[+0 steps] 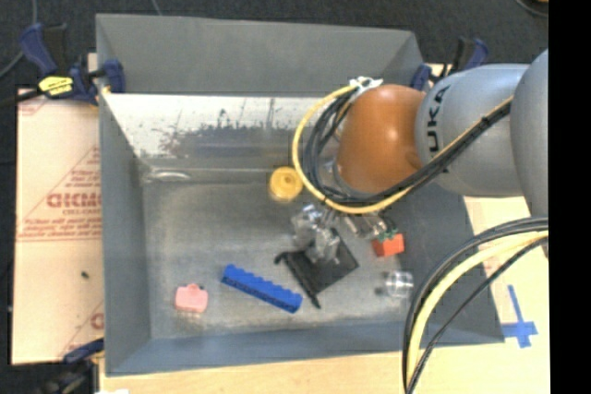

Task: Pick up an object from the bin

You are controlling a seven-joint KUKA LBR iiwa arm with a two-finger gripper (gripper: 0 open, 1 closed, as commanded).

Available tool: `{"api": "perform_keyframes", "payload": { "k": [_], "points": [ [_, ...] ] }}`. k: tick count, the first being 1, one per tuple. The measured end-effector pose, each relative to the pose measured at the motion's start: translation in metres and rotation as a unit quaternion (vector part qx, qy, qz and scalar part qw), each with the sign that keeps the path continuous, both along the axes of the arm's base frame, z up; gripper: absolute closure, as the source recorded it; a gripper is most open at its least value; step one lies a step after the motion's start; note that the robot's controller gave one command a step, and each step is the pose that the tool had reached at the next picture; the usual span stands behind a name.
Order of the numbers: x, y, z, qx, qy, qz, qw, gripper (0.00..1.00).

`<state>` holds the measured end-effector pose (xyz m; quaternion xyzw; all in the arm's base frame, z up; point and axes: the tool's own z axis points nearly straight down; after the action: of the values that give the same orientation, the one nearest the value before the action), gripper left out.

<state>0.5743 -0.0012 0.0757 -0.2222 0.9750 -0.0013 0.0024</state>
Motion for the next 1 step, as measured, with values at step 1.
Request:
{"api": "perform_keyframes", "payload": {
  "k": [1],
  "points": [
    [0.0000,0.0000,0.0000,0.000,0.0000,0.000,1.0000,1.00]
  ]
}}
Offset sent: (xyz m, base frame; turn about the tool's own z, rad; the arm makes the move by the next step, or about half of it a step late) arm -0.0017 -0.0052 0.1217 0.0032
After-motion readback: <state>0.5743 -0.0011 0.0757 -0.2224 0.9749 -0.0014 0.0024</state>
